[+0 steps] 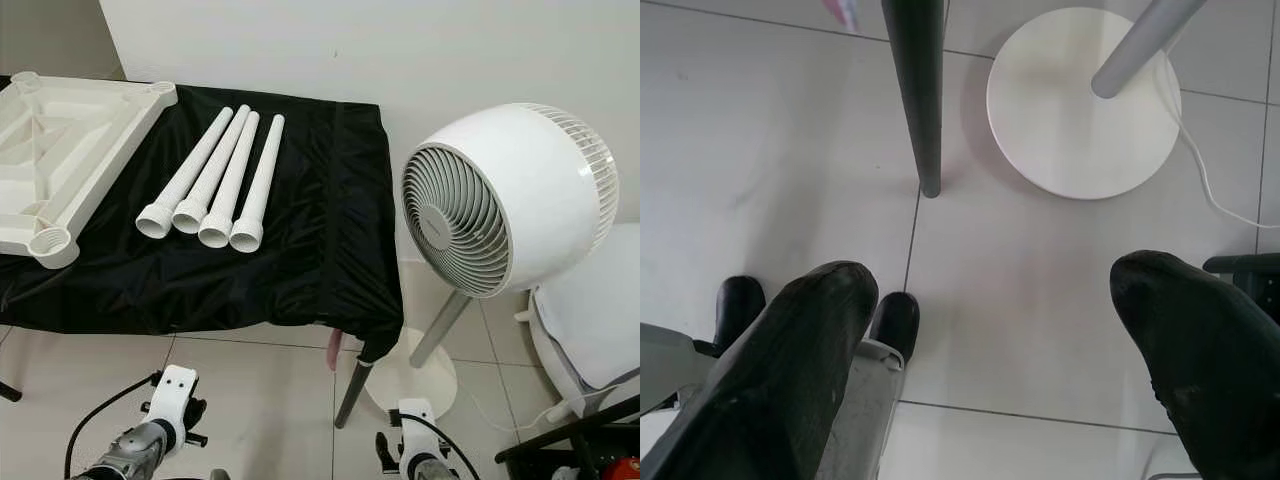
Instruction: Building children table
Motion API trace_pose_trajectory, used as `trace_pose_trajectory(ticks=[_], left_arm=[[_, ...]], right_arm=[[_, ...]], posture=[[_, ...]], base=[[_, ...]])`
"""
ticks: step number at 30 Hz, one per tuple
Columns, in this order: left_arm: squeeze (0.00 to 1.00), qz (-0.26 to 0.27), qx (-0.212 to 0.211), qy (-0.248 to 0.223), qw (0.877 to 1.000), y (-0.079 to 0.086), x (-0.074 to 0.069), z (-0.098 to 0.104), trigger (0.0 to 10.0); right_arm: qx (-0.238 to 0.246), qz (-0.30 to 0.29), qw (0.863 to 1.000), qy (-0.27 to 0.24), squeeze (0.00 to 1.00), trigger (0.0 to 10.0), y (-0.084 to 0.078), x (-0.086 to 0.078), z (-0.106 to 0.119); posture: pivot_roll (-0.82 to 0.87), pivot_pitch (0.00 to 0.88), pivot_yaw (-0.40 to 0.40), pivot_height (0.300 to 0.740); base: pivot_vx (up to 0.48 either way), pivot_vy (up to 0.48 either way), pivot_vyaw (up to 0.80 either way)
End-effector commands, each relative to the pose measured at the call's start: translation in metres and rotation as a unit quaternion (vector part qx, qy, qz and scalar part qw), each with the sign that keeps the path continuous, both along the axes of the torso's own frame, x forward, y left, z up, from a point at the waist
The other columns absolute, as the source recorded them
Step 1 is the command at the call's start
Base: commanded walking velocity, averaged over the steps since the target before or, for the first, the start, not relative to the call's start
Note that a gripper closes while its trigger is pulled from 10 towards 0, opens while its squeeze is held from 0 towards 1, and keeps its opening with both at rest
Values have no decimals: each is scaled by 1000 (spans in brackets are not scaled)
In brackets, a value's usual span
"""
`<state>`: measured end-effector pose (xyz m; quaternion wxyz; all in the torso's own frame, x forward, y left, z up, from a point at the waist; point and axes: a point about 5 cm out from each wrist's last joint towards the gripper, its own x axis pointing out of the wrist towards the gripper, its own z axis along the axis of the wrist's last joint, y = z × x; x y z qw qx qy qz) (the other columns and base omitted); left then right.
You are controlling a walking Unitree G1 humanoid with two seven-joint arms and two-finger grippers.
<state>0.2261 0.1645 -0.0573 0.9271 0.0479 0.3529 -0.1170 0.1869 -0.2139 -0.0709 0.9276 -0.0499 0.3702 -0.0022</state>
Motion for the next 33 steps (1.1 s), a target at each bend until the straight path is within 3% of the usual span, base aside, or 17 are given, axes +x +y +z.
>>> trace_pose_trajectory(ticks=[1,7,33], left_arm=[[0,17,6,8,1000,3,-6,-4,10000],[0,38,-1,14,999,7,-9,-5,10000],[0,66,13,30,997,20,-14,-9,10000]], right_arm=[[-2,-2,1000,18,0,10000,2,-9,-5],[-6,-3,999,31,0,10000,1,-14,-8],[-15,2,998,66,0,10000,2,-25,-15]], posture=[[74,0,4,740],[84,0,0,740],[109,1,-7,740]], base=[[0,0,0],[0,0,0],[0,392,0]])
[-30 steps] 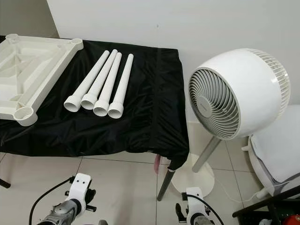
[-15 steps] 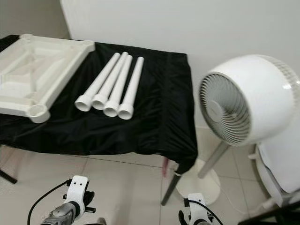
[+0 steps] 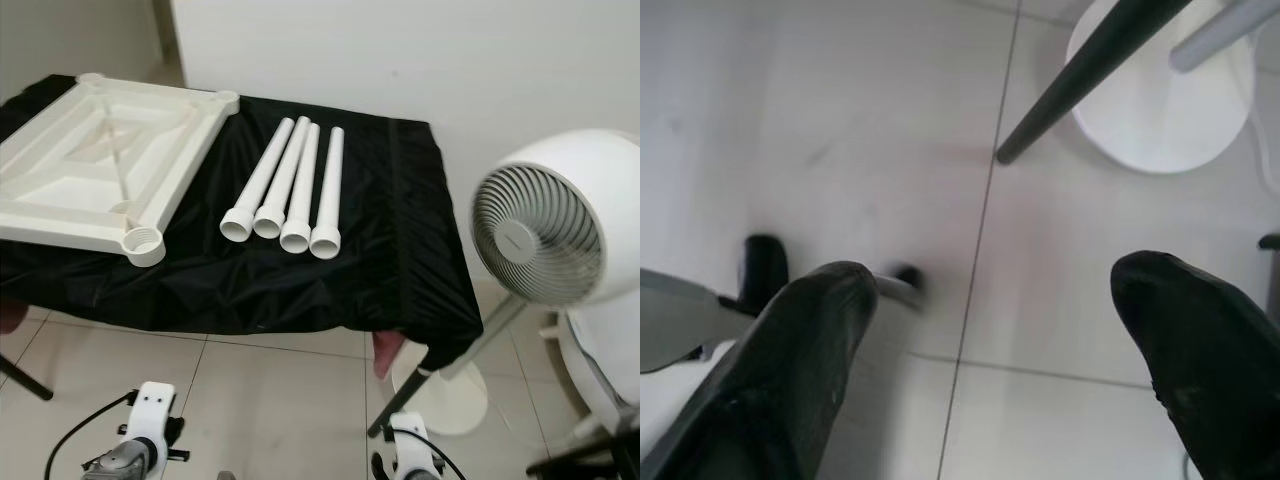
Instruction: Building children table
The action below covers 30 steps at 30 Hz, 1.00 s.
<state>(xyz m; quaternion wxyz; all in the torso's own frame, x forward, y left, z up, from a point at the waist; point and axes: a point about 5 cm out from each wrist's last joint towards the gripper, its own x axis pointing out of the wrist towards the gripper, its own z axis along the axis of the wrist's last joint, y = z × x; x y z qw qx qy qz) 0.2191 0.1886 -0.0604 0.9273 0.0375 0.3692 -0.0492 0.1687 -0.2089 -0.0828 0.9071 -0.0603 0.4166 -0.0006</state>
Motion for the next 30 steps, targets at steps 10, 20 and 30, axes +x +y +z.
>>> trace_pose_trajectory(ticks=[10,20,30], left_arm=[[0,-4,-1,15,1000,-5,-7,-5,10000],[0,-11,8,8,1000,-2,-6,-4,10000],[0,-28,11,-11,999,-5,0,0,10000]], right_arm=[[-7,6,1000,20,0,10000,-3,-9,-4],[-6,13,1000,19,0,10000,-1,-8,-4],[-8,19,1000,10,0,10000,0,-2,-1]], posture=[[116,0,-10,740],[122,0,-12,740],[128,0,-13,740]], base=[[0,432,0],[0,210,0],[0,0,0]])
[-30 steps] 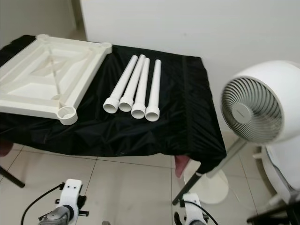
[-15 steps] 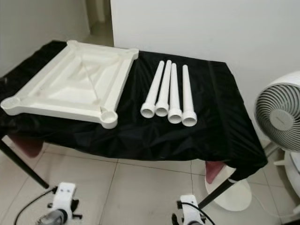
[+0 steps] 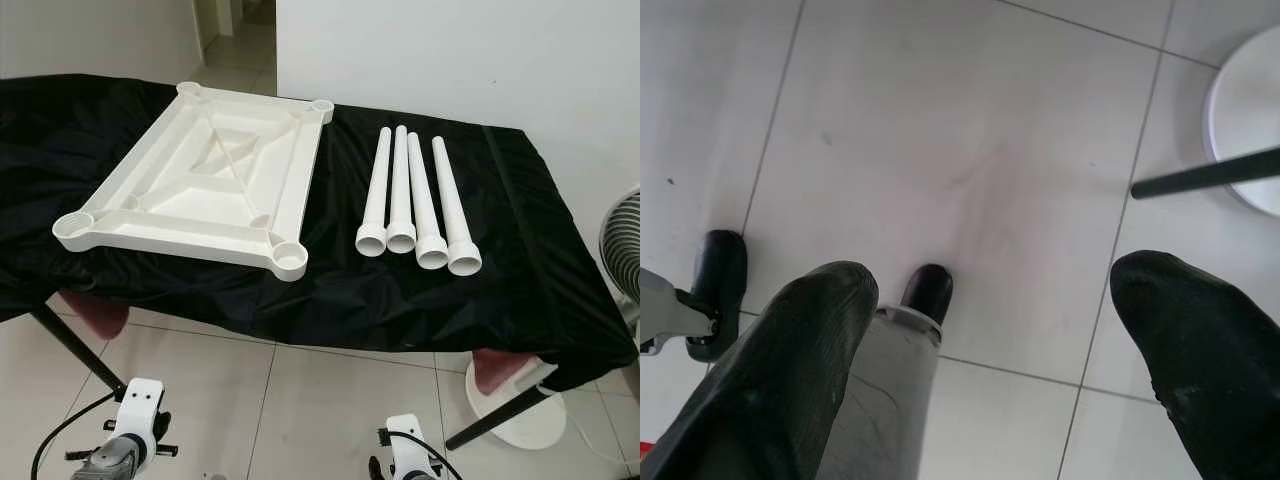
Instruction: Building children table
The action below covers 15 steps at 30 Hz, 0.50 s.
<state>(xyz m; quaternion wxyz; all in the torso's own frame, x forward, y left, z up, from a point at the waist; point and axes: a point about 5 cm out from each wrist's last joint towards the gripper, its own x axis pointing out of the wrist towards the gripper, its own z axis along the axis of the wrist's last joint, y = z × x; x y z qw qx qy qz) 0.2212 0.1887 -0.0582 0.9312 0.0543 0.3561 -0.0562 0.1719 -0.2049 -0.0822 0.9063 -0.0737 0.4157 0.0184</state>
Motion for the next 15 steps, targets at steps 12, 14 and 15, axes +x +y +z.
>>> trace_pose_trajectory(ticks=[12,14,15], left_arm=[[1000,-24,-22,-4,999,-9,0,0,10000],[1000,-28,-14,-5,1000,-9,1,0,10000],[1000,-28,-14,-5,1000,-9,1,0,10000]], right_arm=[[21,-21,1000,0,1000,10000,-3,-3,0],[21,-18,1000,-1,1000,10000,-3,-2,0],[21,-18,1000,-1,1000,10000,-3,-2,0]], posture=[[131,0,-12,740],[131,0,-12,740],[131,0,-12,740]], base=[[0,0,0],[0,0,0],[0,0,0]])
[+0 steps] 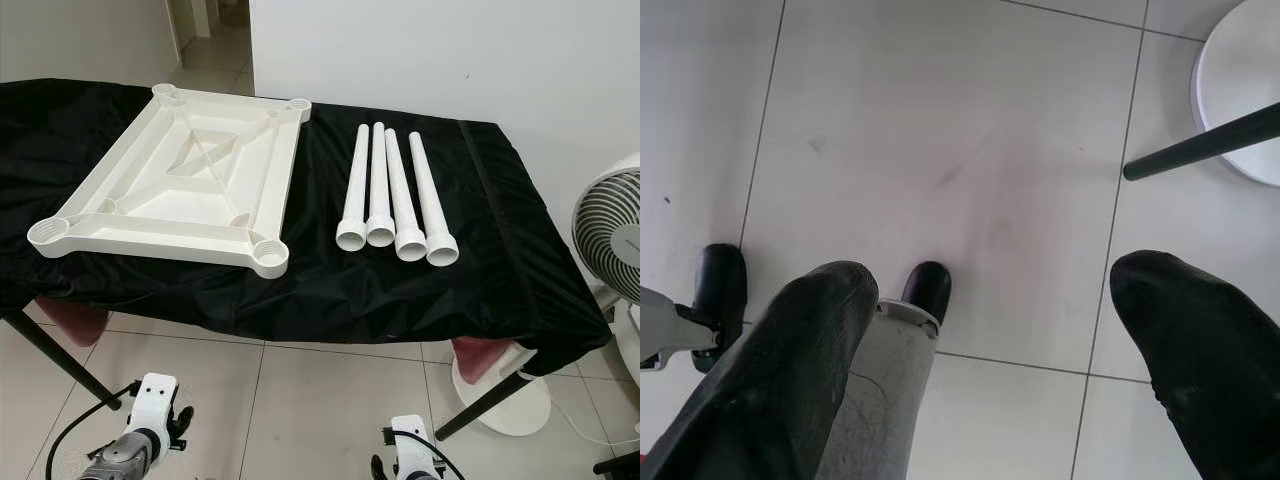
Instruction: Building children table
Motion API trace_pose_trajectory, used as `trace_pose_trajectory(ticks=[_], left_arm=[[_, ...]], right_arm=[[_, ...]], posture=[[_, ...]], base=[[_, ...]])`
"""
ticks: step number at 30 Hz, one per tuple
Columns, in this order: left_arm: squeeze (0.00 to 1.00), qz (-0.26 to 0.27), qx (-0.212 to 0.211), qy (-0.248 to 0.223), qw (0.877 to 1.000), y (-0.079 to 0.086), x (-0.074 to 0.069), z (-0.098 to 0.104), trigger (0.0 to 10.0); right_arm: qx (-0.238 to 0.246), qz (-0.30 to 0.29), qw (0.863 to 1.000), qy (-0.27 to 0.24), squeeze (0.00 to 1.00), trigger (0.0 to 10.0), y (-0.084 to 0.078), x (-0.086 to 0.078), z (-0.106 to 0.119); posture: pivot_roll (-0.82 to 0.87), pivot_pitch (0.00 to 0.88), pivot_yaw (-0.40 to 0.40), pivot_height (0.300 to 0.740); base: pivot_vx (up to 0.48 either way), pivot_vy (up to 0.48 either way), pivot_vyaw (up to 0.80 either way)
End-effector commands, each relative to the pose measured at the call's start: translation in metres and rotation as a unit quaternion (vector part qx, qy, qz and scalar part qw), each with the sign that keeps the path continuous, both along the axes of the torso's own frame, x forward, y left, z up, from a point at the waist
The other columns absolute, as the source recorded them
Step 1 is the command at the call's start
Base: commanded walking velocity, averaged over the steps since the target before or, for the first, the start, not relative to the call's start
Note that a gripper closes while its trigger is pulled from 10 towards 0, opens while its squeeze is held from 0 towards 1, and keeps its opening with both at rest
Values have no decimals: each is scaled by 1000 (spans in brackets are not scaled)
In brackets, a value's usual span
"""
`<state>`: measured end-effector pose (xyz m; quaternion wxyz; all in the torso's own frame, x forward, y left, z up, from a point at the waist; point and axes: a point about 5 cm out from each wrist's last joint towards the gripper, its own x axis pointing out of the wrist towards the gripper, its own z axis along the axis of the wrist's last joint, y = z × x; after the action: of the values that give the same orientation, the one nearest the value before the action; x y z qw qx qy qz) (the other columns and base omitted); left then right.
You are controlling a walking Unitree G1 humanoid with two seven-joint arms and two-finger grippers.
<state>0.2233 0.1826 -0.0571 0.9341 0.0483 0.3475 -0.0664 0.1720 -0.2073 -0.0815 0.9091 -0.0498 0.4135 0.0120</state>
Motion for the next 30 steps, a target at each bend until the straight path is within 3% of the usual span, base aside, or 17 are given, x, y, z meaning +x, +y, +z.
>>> trace_pose_trajectory(ticks=[1,2,4,6,14,17,18,19,24,25,27,29,30], left_arm=[[0,-29,-3,-2,1000,-4,0,0,10000],[0,-29,-3,-2,1000,-4,0,0,10000],[0,-130,5,-35,991,-15,4,7,10000],[0,-174,17,-52,983,-18,5,10,10000],[0,-229,10,-92,969,-22,11,20,10000],[0,-269,-29,-140,953,-25,18,35,10000],[0,-269,-29,-140,953,-25,18,35,10000],[0,-294,-40,-167,940,-25,18,43,10000],[0,-318,-59,-204,924,-21,21,60,10000],[0,-330,-67,-220,916,-20,22,69,10000],[0,-330,-67,-220,916,-20,22,69,10000],[0,-353,-74,-230,904,-20,22,80,10000],[0,-376,-85,-235,892,-20,20,92,10000]], right_arm=[[0,4,1000,0,0,10000,-1,-1,0],[0,4,1000,0,0,10000,-1,-1,0],[20,35,999,-23,0,10000,3,5,4],[24,51,998,-34,0,10000,4,8,7],[57,81,994,-52,0,10000,7,13,11],[98,130,984,-76,0,10000,9,19,19],[98,130,984,-76,0,10000,9,19,19],[122,169,974,-89,0,10000,9,22,24],[149,228,955,-116,0,10000,5,25,35],[161,256,945,-127,0,10000,1,26,41],[161,256,945,-127,0,10000,1,26,41],[171,283,933,-141,0,10000,-5,27,48],[182,315,919,-151,0,10000,-9,26,54]], posture=[[129,0,-13,740],[129,0,-13,740],[129,23,-8,740],[131,28,-6,740],[124,46,2,740],[117,54,8,740],[117,54,8,740],[117,57,8,740],[120,73,11,740],[123,76,9,740],[123,76,9,740],[125,79,8,740],[126,85,8,740]], base=[[0,0,0],[0,0,0],[0,0,0],[0,0,0],[0,0,0],[0,0,0],[0,0,0],[0,0,0],[0,0,0],[0,0,0],[0,0,0],[0,0,0],[0,0,0]])
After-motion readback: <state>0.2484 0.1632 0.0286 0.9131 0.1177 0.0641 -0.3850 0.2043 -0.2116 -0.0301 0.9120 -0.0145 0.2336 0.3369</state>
